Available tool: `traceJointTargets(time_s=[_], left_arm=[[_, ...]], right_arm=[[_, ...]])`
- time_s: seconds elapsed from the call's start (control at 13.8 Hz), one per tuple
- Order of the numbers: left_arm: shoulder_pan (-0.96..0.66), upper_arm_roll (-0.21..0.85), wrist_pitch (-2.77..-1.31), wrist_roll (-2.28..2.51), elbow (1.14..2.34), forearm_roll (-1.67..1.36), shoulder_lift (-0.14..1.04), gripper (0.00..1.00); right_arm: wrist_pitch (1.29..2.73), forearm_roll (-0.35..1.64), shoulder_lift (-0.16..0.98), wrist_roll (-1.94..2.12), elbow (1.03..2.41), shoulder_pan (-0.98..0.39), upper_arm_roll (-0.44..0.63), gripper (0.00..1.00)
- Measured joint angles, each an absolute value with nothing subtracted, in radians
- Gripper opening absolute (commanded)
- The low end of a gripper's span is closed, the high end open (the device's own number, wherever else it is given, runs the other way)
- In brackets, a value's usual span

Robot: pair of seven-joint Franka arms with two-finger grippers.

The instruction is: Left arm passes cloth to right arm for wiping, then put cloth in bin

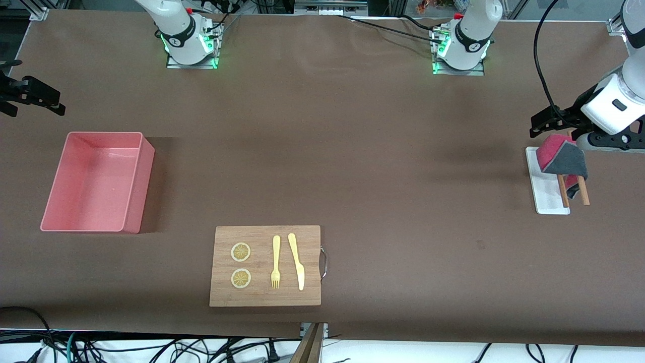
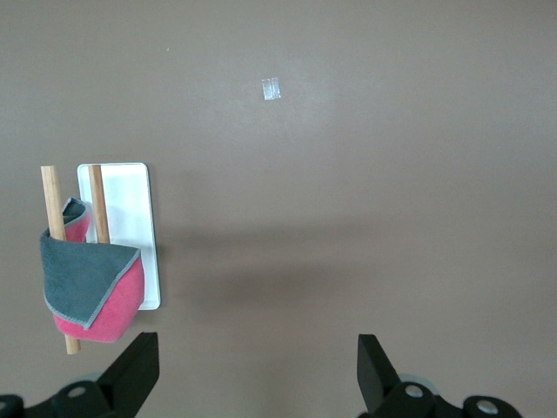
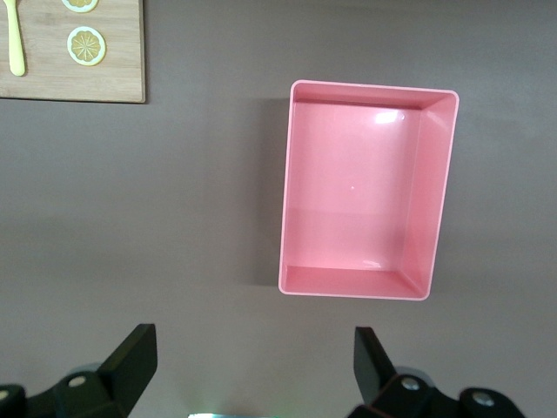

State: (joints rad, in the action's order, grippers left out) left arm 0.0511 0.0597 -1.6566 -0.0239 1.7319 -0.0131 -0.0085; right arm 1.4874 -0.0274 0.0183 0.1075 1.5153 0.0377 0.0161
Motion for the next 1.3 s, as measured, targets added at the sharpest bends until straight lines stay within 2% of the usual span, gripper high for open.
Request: traceJointTargets(time_s=[1.3], left_arm=[[0.048, 0.058, -1.615, -0.024, 1.723, -0.013, 0.002, 1.0]], right_arm=[[1.487, -0.027, 0.018, 0.106, 1.515, 0.038, 0.017, 1.0]])
